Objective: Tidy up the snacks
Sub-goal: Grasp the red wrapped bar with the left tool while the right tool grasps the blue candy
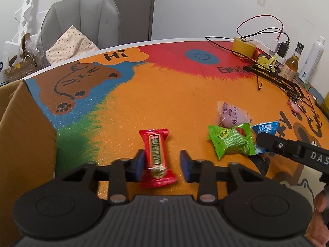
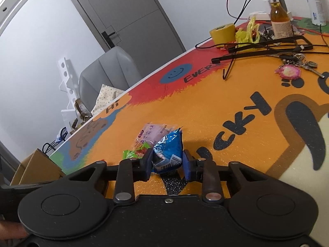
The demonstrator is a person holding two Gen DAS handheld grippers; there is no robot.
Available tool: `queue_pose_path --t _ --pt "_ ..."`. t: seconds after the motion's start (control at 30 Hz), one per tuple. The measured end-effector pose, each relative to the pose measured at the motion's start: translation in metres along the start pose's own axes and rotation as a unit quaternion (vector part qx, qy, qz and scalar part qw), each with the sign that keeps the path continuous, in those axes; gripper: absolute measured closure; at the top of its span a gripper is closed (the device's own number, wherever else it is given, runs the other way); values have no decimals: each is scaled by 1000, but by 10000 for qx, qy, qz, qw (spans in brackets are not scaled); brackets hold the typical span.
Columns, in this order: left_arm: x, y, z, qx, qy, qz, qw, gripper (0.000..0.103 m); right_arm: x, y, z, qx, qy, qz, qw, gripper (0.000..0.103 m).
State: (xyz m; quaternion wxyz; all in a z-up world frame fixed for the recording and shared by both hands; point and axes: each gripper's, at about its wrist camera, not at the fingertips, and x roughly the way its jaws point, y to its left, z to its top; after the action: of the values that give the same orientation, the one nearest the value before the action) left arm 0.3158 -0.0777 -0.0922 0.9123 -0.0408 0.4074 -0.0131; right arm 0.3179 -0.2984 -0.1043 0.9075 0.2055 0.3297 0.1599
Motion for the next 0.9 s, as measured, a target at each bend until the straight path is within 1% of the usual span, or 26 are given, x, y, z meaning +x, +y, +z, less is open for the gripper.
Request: queue_pose_path --t 0.03,0.1,0.3,0.57,0.9 --pt "-1 0 -1 4 -4 -38 10000 82 -3 0 0 5 -25 -13 10000 75" --pt "-5 0 -4 -19 -21 -130 9999 84 -8 -1 -2 28 -77 -44 10000 75" --pt "-20 -3 -12 37 -186 -250 9995 84 -22 1 -9 92 -179 -96 9998 75" --pt "-53 -1 -19 42 -503 -414 9979 84 -47 21 -16 -101 -444 -184 9988 75" --pt "-94 11 -35 18 -859 -480 9951 84 -72 42 -37 -210 -598 -119 9979 75"
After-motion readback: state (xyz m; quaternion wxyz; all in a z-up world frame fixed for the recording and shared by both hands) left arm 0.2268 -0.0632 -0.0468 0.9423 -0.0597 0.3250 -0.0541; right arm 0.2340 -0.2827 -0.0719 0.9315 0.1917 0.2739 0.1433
